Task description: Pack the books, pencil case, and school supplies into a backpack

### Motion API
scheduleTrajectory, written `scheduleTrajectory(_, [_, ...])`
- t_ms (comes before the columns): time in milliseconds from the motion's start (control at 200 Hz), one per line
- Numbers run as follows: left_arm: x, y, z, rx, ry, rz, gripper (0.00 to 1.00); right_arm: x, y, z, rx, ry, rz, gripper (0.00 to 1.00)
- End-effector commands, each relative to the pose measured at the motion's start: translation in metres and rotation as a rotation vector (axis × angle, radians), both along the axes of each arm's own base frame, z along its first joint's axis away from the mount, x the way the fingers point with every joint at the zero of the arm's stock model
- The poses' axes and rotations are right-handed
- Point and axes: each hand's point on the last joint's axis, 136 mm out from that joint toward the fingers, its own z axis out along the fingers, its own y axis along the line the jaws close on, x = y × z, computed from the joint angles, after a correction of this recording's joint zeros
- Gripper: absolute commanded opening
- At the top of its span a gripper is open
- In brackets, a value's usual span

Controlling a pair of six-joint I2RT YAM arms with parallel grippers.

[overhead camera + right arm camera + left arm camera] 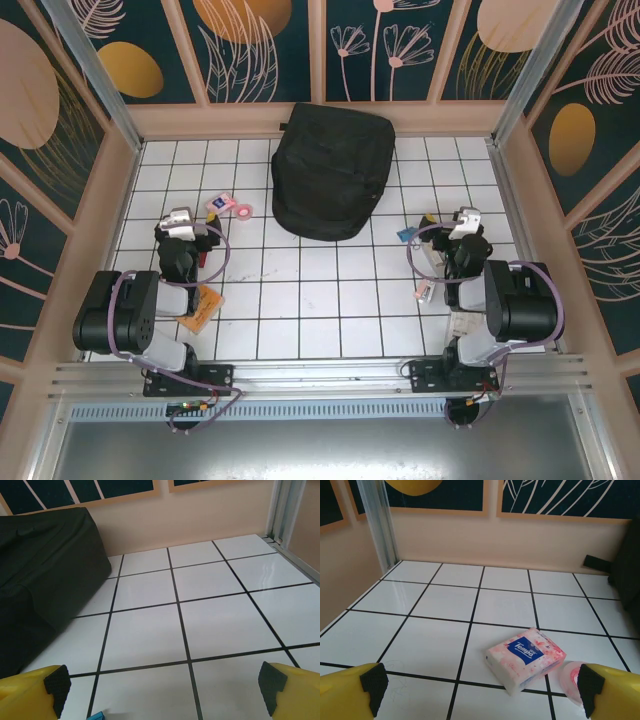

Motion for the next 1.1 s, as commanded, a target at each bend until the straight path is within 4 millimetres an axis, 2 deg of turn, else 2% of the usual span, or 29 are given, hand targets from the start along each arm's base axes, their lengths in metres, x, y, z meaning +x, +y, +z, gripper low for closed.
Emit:
scheduleTrajectory(0, [0.003,0.003,0.009,0.001,-0.029,0.009,0.99,0.004,0.002,0.008,-0.009,-0.027,0.022,0.99])
scheduleTrajectory(831, [0.001,0.004,0.01,0.002,-0.035,0.016,0.99,-0.001,-0.003,0.011,0.016,-0.045,0.014,0.99])
scheduleTrajectory(961, [-0.007,0.012,0.025,-0.005,-0.06,0.077,0.99,-0.018,-0.009,0.024,0.037,-0.117,-0.003,0.99])
scheduleTrajectory(1041, [-0.006,0.009,0.044,0.002,-0.058,0.058,0.99,-0.016,0.004,0.038,0.008,-0.112,0.048,0.99])
scheduleTrajectory(1096, [-0.004,0.003,0.066,0.029,-0.078,0.031,0.99,-0.013,0.017,0.052,-0.025,-0.104,0.102,0.99])
